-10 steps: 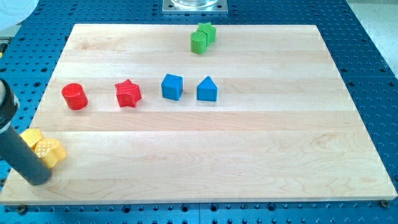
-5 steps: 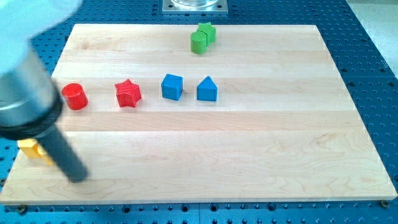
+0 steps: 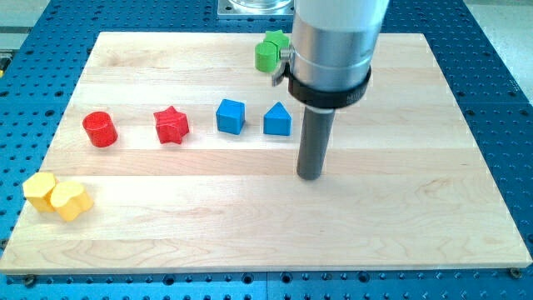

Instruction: Slide the blue blocks close to the red star

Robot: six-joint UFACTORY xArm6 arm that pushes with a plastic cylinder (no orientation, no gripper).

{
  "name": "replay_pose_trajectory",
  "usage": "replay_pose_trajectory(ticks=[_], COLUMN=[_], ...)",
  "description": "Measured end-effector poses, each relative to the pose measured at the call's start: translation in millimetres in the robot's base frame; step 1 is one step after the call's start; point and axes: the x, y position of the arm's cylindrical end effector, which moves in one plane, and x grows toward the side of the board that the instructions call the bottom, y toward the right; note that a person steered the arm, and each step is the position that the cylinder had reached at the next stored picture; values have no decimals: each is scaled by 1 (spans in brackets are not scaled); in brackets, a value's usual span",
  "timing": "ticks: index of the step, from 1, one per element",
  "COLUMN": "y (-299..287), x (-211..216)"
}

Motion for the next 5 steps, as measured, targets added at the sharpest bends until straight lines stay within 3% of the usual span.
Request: replay_pose_trajectory(ticks=[2, 5], y=[16, -92], x=[-56, -71])
